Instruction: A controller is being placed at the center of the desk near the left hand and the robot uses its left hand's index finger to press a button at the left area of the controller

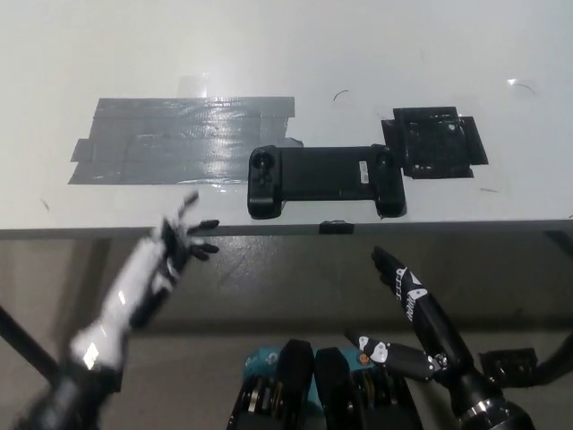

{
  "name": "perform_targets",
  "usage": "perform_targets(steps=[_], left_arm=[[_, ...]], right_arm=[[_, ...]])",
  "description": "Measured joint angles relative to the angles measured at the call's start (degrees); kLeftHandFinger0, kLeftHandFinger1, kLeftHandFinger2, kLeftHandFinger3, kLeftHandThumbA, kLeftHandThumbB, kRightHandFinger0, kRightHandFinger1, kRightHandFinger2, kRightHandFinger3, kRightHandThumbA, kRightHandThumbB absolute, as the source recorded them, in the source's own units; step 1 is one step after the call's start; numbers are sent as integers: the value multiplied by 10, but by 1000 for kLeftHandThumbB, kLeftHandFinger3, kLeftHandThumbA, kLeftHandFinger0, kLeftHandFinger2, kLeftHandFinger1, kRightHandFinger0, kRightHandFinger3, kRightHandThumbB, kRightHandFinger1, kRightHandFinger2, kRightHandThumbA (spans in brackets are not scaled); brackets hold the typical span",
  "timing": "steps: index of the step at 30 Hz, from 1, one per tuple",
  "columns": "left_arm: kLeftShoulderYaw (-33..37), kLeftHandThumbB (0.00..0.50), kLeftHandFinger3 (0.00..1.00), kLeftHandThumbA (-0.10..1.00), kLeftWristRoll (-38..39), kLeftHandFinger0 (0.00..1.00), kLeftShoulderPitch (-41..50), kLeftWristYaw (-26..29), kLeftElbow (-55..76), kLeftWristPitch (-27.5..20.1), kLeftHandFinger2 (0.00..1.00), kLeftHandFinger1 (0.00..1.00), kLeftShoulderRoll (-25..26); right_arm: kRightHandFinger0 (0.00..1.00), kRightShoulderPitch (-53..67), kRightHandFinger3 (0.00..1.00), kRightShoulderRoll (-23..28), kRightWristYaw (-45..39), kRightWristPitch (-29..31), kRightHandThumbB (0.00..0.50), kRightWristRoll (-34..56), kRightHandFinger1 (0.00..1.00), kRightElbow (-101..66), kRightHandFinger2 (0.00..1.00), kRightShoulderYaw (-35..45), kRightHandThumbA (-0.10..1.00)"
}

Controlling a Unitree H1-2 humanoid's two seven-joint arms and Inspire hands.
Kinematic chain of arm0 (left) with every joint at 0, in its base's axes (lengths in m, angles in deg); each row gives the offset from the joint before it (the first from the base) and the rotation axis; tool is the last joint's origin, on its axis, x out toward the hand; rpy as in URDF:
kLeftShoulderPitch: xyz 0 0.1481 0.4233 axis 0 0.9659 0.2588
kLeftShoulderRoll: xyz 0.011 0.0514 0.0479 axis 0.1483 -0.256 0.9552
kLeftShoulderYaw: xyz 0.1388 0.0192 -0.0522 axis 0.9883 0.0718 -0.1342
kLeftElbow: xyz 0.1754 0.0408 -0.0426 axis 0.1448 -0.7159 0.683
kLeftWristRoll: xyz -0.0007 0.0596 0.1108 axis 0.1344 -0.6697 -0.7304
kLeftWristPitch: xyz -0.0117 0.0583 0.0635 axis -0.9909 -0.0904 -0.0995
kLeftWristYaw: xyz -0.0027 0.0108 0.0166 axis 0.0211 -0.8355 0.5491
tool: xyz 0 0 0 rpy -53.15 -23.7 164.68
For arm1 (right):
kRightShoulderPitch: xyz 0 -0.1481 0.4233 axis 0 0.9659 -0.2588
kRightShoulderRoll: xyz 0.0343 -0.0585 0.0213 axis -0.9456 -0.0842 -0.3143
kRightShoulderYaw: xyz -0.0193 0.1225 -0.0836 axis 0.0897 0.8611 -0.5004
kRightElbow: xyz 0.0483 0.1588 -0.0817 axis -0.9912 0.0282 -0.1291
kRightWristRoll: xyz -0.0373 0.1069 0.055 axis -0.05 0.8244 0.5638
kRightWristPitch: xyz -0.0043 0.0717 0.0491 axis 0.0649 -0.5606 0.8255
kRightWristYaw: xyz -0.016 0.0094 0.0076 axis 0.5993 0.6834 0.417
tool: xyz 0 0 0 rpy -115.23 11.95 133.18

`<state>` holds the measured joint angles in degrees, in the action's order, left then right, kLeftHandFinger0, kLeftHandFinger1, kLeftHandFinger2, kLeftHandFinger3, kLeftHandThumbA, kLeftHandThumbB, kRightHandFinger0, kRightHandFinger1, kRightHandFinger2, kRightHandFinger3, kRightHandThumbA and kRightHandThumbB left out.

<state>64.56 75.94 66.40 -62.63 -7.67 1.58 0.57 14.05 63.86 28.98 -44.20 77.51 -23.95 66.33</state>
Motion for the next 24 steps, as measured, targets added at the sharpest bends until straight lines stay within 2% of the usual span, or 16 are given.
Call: perform_targets(steps=[6, 7, 8, 9, 10, 11, 12, 13, 14, 15, 16, 18, 19, 20, 22, 24], left_arm=[[3, 312, 1000, 1000, 45, 0, -98, -60, -18, 75, 4, 0, 47], [5, 306, 1000, 1000, 49, 17, -111, -68, -28, 85, 67, 8, 49], [9, 293, 1000, 1000, 54, 82, -129, -79, -42, 99, 183, 59, 51], [15, 280, 1000, 1000, 57, 245, -145, -90, -53, 111, 233, 97, 53], [22, 290, 1000, 1000, 60, 442, -161, -101, -68, 125, 267, 116, 54], [27, 302, 1000, 1000, 61, 555, -169, -107, -76, 134, 279, 126, 55], [36, 309, 1000, 1000, 61, 609, -182, -117, -87, 145, 290, 127, 55], [44, 317, 1000, 1000, 61, 422, -191, -124, -99, 156, 305, 121, 56], [55, 294, 1000, 1000, 60, 195, -202, -134, -111, 169, 316, 106, 56], [63, 302, 1000, 1000, 59, 8, -209, -141, -118, 177, 373, 114, 56], [73, 302, 1000, 1000, 59, 0, -216, -149, -129, 185, 460, 177, 55], [91, 311, 1000, 1000, 59, 0, -230, -167, -155, 199, 498, 218, 56], [100, 351, 1000, 1000, 59, 0, -236, -178, -168, 206, 486, 220, 55], [109, 384, 1000, 1000, 58, 46, -241, -187, -182, 214, 480, 233, 56], [124, 382, 1000, 1000, 57, 9, -249, -203, -200, 230, 495, 242, 57], [135, 358, 1000, 1000, 57, 0, -256, -219, -211, 247, 516, 254, 58]], right_arm=[[1000, 8, 1000, 0, -3, 0, 254, -1, 1000, 0, 1000, -1, 776], [1000, 9, 1000, 0, -3, 0, 253, -1, 1000, 0, 1000, -1, 774], [1000, 9, 1000, 0, -3, 0, 251, -1, 1000, 0, 1000, -1, 774], [1000, 10, 1000, 0, -3, 0, 248, -1, 1000, 0, 1000, -1, 772], [1000, 11, 1000, 0, -4, 1, 247, -1, 1000, 0, 1000, -1, 769], [1000, 12, 1000, 0, -4, 1, 243, -2, 1000, 0, 1000, -1, 759], [1000, 13, 1000, 1, -5, 1, 243, -2, 1000, 0, 1000, -1, 755], [1000, 14, 1000, 0, -5, 1, 248, -3, 1000, 0, 1000, -1, 754], [1000, 14, 1000, 0, -6, 1, 247, -3, 1000, 0, 1000, -1, 755], [1000, 14, 1000, 0, -6, 1, 247, -4, 1000, 0, 1000, -1, 756], [1000, 14, 1000, 0, -6, 1, 248, -5, 1000, 0, 1000, -1, 756], [1000, 15, 1000, 0, -7, 1, 249, -6, 1000, 0, 1000, -1, 743], [1000, 15, 1000, 0, -8, 1, 249, -6, 1000, 0, 1000, -1, 739], [1000, 15, 1000, 0, -8, 1, 249, -6, 1000, 0, 1000, -1, 738], [1000, 15, 1000, 1, -9, 1, 244, -6, 1000, 0, 1000, -1, 734], [1000, 15, 1000, 1, -10, 1, 237, -6, 1000, -1, 1000, -1, 724]])
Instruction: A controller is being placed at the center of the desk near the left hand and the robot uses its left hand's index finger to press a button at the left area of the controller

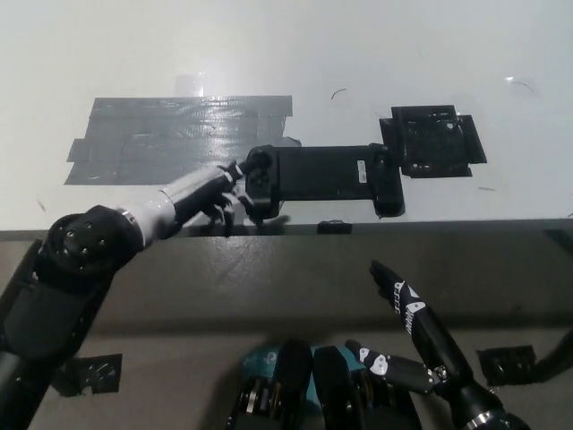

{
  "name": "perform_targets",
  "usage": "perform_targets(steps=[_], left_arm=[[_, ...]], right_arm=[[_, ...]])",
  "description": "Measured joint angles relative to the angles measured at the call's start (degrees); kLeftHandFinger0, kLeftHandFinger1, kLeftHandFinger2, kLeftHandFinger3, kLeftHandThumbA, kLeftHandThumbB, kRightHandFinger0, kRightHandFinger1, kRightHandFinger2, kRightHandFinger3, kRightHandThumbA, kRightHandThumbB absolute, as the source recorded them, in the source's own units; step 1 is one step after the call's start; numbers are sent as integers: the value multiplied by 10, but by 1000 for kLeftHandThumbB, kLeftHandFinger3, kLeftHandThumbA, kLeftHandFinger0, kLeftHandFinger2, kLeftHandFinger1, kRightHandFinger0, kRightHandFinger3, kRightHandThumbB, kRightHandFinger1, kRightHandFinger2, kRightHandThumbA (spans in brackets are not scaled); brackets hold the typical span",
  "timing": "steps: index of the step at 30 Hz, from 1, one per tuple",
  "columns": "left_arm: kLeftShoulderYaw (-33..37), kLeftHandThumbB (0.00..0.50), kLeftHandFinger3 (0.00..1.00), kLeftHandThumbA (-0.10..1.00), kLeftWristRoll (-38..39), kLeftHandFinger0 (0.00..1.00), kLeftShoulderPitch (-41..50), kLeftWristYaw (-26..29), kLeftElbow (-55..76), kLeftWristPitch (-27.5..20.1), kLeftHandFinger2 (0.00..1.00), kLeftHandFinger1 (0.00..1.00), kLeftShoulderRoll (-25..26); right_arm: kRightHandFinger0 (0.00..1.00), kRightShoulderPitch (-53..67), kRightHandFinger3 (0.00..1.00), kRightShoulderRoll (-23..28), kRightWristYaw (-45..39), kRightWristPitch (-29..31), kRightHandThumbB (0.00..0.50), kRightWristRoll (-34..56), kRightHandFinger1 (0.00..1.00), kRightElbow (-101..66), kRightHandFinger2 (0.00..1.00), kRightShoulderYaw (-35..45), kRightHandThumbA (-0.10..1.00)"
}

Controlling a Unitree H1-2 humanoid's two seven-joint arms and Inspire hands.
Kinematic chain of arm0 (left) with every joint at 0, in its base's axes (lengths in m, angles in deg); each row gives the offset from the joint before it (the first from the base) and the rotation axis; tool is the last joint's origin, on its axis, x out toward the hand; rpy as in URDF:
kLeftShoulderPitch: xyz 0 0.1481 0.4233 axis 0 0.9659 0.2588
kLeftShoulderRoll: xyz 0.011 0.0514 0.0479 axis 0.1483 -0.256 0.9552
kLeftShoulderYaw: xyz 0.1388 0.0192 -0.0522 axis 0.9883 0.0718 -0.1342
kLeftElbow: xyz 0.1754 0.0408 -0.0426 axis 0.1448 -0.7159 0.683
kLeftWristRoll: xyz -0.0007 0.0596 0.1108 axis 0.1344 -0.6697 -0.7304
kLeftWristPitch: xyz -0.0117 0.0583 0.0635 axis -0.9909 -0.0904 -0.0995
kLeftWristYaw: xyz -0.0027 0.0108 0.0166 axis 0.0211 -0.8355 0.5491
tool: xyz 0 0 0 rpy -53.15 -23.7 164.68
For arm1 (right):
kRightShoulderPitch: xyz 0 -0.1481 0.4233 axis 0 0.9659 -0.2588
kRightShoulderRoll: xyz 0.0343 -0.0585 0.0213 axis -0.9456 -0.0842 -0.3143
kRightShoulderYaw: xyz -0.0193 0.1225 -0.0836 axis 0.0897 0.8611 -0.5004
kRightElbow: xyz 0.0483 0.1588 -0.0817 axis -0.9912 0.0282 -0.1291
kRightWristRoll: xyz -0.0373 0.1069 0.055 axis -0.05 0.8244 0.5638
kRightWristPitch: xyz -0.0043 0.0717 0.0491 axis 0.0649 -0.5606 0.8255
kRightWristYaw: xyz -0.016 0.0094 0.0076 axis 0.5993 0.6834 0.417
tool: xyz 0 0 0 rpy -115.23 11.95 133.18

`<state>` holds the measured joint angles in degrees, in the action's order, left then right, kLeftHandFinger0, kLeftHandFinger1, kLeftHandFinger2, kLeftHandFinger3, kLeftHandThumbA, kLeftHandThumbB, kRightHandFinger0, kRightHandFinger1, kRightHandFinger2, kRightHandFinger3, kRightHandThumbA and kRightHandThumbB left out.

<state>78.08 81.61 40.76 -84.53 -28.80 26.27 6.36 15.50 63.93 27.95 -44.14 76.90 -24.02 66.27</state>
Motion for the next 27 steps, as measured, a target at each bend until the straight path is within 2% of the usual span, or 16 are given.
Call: perform_targets(steps=[4, 8, 11, 12, 16, 20, 23, 25, 27], left_arm=[[14, 343, 1000, 1000, -3, 0, -11, -26, -2, 28, 489, 193, 6], [20, 339, 1000, 1000, -8, 0, -14, -40, -1, 50, 496, 193, 11], [19, 338, 1000, 1000, -9, 70, -15, -46, 3, 59, 507, 221, 11], [19, 366, 1000, 1000, -9, 127, -15, -47, 5, 61, 511, 231, 11], [17, 382, 1000, 1000, -10, 191, -15, -49, 6, 68, 528, 256, 11], [14, 380, 1000, 1000, -10, 228, -16, -52, 6, 73, 507, 246, 11], [11, 380, 1000, 1000, -10, 198, -16, -53, 8, 76, 508, 248, 11], [9, 393, 1000, 1000, -10, 250, -16, -56, 8, 78, 513, 258, 11], [5, 396, 1000, 1000, -10, 250, -16, -58, 8, 81, 530, 278, 11]], right_arm=[[1000, 0, 1000, 1, -1, 0, 244, 0, 1000, 0, 1000, 0, 721], [1000, 0, 1000, 1, -2, 0, 253, -1, 1000, 0, 1000, 0, 718], [1000, 0, 1000, 1, -2, 0, 250, -1, 1000, 0, 1000, 0, 719], [1000, 0, 1000, 1, -2, 0, 249, -1, 1000, 0, 1000, 0, 718], [1000, 0, 1000, 2, -2, 0, 247, -2, 1000, 0, 1000, 0, 713], [1000, 0, 1000, 2, -2, 0, 248, -3, 1000, 0, 1000, 0, 711], [1000, 0, 1000, 2, -2, 0, 248, -3, 1000, 0, 1000, 1, 714], [1000, -1, 1000, 3, -3, 0, 247, -3, 1000, 0, 1000, 1, 715], [1000, -1, 1000, 3, -3, 0, 247, -3, 1000, 0, 1000, 1, 717]])
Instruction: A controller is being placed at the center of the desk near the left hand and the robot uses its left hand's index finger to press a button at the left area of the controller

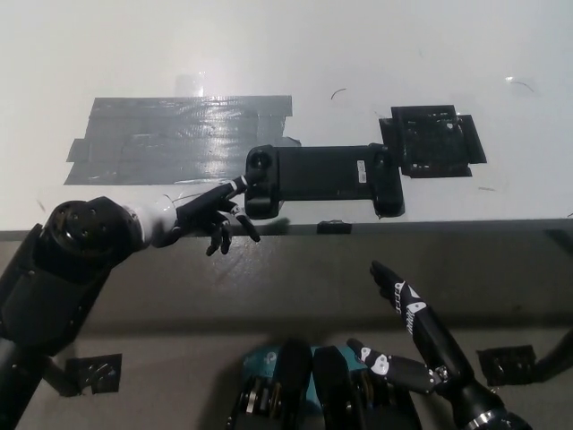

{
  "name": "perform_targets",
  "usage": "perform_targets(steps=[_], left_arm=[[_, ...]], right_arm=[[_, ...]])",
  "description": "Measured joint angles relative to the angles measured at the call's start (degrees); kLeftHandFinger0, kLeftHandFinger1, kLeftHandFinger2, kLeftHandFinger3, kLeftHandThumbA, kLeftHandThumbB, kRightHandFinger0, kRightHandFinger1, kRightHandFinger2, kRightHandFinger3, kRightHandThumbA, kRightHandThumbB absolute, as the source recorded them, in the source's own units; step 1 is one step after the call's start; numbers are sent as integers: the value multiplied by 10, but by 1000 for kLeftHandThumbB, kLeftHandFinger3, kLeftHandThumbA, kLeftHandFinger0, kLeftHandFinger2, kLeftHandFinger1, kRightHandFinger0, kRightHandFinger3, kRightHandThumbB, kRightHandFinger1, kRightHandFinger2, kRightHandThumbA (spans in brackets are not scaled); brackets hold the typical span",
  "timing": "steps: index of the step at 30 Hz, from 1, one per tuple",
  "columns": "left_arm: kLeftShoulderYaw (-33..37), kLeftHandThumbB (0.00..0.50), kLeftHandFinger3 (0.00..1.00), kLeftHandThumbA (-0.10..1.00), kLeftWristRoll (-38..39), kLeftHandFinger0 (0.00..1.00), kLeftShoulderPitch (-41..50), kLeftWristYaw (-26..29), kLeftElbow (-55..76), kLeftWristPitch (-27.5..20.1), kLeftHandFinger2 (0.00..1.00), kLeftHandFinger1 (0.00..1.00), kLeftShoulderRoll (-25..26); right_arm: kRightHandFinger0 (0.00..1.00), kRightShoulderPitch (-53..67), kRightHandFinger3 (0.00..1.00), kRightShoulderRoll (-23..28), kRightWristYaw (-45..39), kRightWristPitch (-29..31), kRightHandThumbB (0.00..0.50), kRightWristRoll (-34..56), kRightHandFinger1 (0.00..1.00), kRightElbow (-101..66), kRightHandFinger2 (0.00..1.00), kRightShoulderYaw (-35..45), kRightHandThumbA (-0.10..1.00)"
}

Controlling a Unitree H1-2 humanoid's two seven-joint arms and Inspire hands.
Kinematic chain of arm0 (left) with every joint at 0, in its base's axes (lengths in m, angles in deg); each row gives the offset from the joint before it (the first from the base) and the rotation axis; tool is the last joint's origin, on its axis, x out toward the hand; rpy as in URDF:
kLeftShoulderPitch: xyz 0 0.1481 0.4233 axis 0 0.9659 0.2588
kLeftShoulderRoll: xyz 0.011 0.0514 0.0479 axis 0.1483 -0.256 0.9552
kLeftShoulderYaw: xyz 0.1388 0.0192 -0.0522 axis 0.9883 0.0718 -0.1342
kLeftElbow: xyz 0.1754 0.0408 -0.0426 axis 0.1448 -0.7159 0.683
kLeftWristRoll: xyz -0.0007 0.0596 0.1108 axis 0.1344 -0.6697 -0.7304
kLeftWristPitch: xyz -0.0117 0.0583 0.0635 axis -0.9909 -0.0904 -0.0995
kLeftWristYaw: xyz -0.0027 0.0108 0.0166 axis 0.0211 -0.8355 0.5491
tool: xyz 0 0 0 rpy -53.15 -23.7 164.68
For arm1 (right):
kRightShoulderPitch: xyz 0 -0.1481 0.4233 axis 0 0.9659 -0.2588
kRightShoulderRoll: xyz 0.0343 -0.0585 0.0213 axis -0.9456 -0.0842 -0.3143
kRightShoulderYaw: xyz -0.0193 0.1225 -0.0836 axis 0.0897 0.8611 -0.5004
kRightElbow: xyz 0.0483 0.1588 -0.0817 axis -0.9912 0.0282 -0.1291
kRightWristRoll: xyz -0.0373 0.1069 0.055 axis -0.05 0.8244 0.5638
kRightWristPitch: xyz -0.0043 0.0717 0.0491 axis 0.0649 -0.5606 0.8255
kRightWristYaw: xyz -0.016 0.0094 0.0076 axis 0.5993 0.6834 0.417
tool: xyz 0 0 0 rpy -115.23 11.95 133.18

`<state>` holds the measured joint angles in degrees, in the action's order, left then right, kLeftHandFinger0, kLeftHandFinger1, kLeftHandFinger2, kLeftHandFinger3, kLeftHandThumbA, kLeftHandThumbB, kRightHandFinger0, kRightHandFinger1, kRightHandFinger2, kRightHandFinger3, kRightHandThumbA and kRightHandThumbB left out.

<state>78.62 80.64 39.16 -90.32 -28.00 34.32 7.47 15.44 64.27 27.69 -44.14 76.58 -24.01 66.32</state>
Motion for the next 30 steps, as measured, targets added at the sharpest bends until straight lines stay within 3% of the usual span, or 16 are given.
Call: perform_targets(steps=[1, 2, 10, 12, 14, 15, 21, 24, 30], left_arm=[[-2, 393, 1000, 1000, 0, 229, 0, 0, 0, 1, 535, 294, 0], [-4, 388, 1000, 1000, 0, 269, 0, -1, 0, 2, 565, 334, 0], [-15, 365, 1000, 1000, 0, 220, -4, -4, 0, 3, 597, 354, 0], [-15, 364, 1000, 1000, 0, 290, -7, -5, 0, 3, 596, 354, 0], [-17, 371, 1000, 1000, 0, 245, -11, -6, 0, 4, 602, 355, 0], [-17, 357, 1000, 1000, 0, 174, -11, -6, 0, 4, 608, 351, 0], [-19, 355, 1000, 1000, 0, 158, -12, -7, -7, 4, 618, 364, 0], [-19, 364, 1000, 1000, 0, 227, -12, -7, -9, 4, 649, 405, 0], [-19, 365, 1000, 1000, -4, 205, -12, -7, -17, 4, 661, 393, 0]], right_arm=[[1000, 0, 1000, 0, 0, 0, 248, 0, 1000, 0, 1000, 0, 718], [1000, 0, 1000, 1, 0, 0, 252, 0, 1000, 0, 1000, 0, 720], [1000, -1, 1000, 1, 0, 0, 257, -1, 1000, 0, 1000, 0, 723], [1000, -2, 1000, 1, 0, 0, 266, -1, 1000, 1, 1000, 0, 729], [1000, -3, 1000, 1, 0, 0, 266, -1, 1000, 3, 1000, 0, 730], [1000, -3, 1000, 1, 0, 0, 272, -1, 1000, 4, 1000, 0, 737], [1000, -6, 1000, 1, 0, 0, 262, -1, 1000, 8, 1000, 0, 736], [1000, -9, 1000, 1, 0, 0, 265, -1, 1000, 8, 1000, 0, 735], [1000, -11, 1000, 2, -1, 0, 264, -1, 1000, 8, 1000, 0, 736]])
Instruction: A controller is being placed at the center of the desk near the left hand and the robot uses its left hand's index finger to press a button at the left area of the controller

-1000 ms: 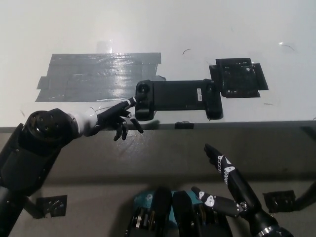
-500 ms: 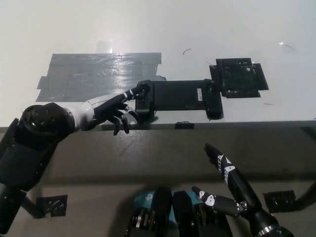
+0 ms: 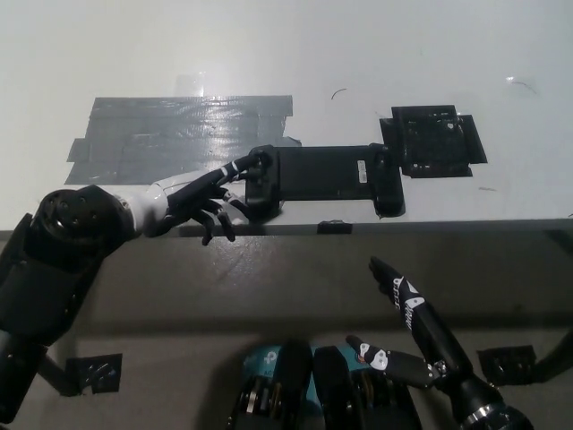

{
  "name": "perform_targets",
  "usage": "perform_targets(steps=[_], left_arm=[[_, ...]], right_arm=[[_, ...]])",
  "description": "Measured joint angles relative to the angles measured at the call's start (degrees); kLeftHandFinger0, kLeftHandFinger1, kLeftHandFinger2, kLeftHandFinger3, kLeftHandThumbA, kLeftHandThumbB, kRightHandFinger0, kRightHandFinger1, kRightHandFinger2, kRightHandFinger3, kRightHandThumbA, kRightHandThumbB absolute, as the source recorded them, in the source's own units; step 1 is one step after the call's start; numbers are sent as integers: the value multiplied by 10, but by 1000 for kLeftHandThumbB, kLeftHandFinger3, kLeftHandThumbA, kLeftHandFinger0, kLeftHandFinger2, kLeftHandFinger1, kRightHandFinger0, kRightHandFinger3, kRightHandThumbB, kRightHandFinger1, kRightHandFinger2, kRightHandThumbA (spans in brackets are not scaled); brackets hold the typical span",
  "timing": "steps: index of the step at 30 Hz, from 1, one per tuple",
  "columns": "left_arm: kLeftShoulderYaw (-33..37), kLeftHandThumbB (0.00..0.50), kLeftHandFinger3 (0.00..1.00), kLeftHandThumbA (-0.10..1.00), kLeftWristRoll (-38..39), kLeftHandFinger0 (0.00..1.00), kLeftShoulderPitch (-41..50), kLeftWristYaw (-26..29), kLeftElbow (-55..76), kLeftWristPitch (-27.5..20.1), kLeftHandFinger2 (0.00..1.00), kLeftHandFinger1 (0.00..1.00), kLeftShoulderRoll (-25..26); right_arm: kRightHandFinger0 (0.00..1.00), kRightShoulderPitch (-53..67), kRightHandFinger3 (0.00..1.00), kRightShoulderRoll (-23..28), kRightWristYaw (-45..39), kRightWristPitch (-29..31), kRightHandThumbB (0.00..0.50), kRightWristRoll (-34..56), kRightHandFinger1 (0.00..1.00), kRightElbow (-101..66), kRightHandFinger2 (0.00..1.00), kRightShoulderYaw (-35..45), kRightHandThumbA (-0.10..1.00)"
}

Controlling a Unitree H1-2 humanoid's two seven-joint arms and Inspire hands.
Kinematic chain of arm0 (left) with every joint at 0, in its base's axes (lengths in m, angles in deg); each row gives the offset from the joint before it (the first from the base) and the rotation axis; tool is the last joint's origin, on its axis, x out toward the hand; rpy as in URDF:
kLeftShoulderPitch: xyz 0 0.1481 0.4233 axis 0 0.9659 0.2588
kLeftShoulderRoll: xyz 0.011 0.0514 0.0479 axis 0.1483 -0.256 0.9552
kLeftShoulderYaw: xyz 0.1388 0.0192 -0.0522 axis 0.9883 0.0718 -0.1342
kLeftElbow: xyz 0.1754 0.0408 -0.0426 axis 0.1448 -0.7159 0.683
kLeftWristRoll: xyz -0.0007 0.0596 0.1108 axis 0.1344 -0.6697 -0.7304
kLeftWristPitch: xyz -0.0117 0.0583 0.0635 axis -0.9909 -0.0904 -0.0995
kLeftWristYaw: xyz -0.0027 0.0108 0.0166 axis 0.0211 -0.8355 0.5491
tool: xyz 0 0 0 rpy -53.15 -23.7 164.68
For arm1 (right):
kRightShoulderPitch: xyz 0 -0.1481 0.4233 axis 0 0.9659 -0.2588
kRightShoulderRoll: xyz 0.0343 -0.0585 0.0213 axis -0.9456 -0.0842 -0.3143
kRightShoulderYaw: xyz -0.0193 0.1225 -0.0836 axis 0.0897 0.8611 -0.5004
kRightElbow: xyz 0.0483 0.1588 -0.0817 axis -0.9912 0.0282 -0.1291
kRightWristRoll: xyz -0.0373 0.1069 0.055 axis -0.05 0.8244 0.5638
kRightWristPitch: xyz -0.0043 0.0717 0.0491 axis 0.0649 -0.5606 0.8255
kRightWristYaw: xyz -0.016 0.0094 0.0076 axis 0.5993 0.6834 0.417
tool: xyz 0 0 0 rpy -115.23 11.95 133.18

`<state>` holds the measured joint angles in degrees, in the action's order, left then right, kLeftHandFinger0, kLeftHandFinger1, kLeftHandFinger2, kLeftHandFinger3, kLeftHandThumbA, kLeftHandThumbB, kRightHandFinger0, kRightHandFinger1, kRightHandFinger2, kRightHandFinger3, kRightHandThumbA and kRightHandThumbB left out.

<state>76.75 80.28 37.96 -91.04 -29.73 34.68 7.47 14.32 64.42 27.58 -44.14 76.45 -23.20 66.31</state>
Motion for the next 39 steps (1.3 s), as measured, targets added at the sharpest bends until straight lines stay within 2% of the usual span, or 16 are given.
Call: perform_targets(steps=[3, 7, 9, 10, 11, 14, 15, 16, 18, 19, 20, 30, 39], left_arm=[[0, 355, 1000, 1000, -3, 230, 0, 0, -11, 0, 677, 396, 0], [0, 366, 1000, 1000, -6, 261, -3, 0, -18, -2, 680, 409, 0], [0, 382, 1000, 1000, -7, 238, -7, 0, -24, -3, 656, 392, 0], [0, 397, 1000, 1000, -7, 178, -10, -1, -28, -3, 637, 374, 0], [1, 403, 1000, 1000, -7, 159, -11, -1, -31, -3, 642, 373, 0], [2, 418, 1000, 1000, -6, 58, -24, -10, -47, 1, 603, 294, 0], [2, 418, 1000, 1000, -5, 52, -28, -14, -55, 2, 601, 288, 0], [2, 419, 1000, 1000, -1, 6, -35, -20, -67, 3, 570, 233, -1], [2, 405, 1000, 1000, 8, 0, -50, -34, -95, 4, 446, 92, -1], [2, 416, 1000, 1000, 12, 0, -57, -41, -106, 5, 383, 15, -1], [1, 432, 1000, 1000, 16, 0, -61, -46, -115, 5, 342, 0, -1], [0, 442, 1000, 1000, 55, 0, -93, -101, -182, 6, 317, 0, -3], [1, 444, 1000, 1000, 74, 0, -97, -121, -186, 6, 356, 0, -5]], right_arm=[[1000, 0, 1000, 0, 0, 0, 264, 0, 1000, 0, 1000, 0, 736], [1000, -1, 1000, 0, 0, 0, 260, 0, 1000, 0, 1000, 0, 727], [1000, -1, 1000, 0, -1, 0, 263, 0, 1000, 0, 1000, 0, 723], [1000, -1, 1000, 0, -1, 0, 264, 0, 1000, 0, 1000, 0, 724], [1000, -1, 1000, 0, -1, 0, 264, 0, 1000, 0, 1000, 0, 726], [1000, -2, 1000, 0, -1, 0, 263, 0, 1000, 0, 1000, 0, 731], [1000, -2, 1000, 0, -1, 0, 263, 0, 1000, 0, 1000, 0, 730], [1000, -2, 1000, 0, -1, 0, 263, 0, 1000, 0, 1000, 0, 730], [1000, -2, 1000, 0, -1, 0, 265, 0, 1000, 0, 1000, 0, 729], [1000, -2, 1000, 0, -1, 0, 266, 0, 1000, 0, 1000, 0, 727], [1000, -3, 1000, 0, -1, 0, 264, 0, 1000, 0, 1000, 0, 726], [1000, -8, 1000, 0, -1, 0, 261, 0, 1000, 0, 1000, 0, 738], [1000, -9, 1000, 0, -1, 0, 261, 0, 1000, 0, 1000, 0, 736]])
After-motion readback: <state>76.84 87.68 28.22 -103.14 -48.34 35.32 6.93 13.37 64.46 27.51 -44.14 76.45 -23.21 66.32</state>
